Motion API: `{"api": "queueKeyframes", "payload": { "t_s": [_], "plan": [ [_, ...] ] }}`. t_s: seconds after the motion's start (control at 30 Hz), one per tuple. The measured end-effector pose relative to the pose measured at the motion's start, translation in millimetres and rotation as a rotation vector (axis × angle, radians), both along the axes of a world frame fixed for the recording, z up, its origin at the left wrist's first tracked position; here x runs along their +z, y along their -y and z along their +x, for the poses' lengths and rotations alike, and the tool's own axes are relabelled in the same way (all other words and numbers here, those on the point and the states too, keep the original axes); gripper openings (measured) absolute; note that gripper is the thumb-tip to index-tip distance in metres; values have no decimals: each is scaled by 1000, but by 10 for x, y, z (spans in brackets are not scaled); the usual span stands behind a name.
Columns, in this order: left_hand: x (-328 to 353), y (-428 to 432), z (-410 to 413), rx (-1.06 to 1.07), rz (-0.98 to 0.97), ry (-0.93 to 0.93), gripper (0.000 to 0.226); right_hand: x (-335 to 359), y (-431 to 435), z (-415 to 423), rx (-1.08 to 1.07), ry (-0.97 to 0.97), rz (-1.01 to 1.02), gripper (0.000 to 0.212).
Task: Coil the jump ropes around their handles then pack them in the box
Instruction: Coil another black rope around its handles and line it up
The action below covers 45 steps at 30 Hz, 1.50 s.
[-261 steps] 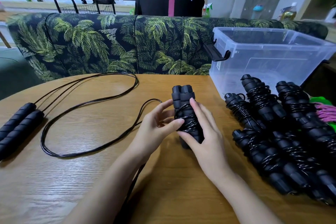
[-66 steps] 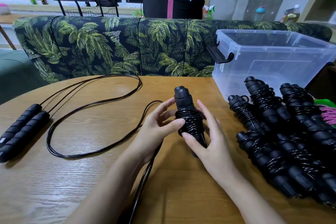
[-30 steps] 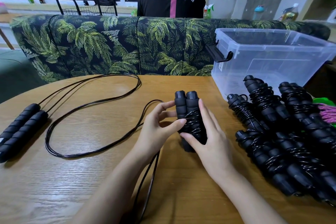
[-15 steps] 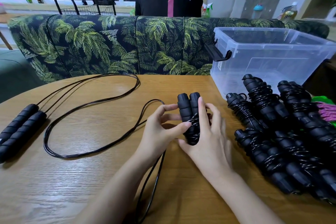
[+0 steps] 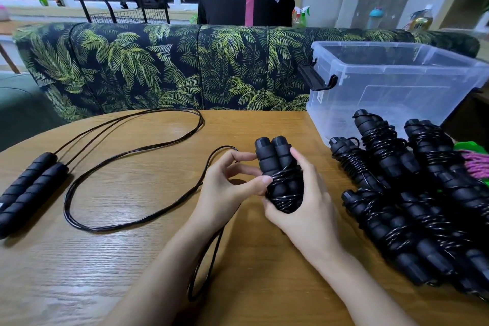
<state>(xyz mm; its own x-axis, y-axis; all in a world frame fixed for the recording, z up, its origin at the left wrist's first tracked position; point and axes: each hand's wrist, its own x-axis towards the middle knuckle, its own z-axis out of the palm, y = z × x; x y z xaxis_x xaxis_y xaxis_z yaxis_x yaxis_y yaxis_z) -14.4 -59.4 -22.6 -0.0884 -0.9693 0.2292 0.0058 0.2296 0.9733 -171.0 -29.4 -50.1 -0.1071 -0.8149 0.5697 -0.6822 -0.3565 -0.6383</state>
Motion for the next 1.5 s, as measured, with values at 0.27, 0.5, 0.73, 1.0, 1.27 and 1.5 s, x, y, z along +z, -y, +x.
{"api": "queueKeyframes", "payload": {
  "t_s": [0.27, 0.5, 0.73, 1.0, 1.27, 1.5],
  "plan": [
    [-20, 4, -34, 26, -10, 4, 49, 56, -22, 33, -117, -252, 100, 105],
    [-63, 23, -29, -31, -28, 70, 46, -4, 21, -35, -114, -194, -1, 94],
    [-28, 25, 11, -79, -48, 65, 47, -2, 0, -32, -3, 182, 48, 86],
    [-20, 54, 51, -237, 86, -65, 71, 61, -53, 13, 147, 293, 1, 68],
    [-22, 40, 30, -219, 102, -71, 64, 40, -69, 52, 189, 163, 19, 80],
    [-53, 59, 36, -205, 65, -12, 79, -9, 1, 17, 188, 95, -43, 84]
  ]
}}
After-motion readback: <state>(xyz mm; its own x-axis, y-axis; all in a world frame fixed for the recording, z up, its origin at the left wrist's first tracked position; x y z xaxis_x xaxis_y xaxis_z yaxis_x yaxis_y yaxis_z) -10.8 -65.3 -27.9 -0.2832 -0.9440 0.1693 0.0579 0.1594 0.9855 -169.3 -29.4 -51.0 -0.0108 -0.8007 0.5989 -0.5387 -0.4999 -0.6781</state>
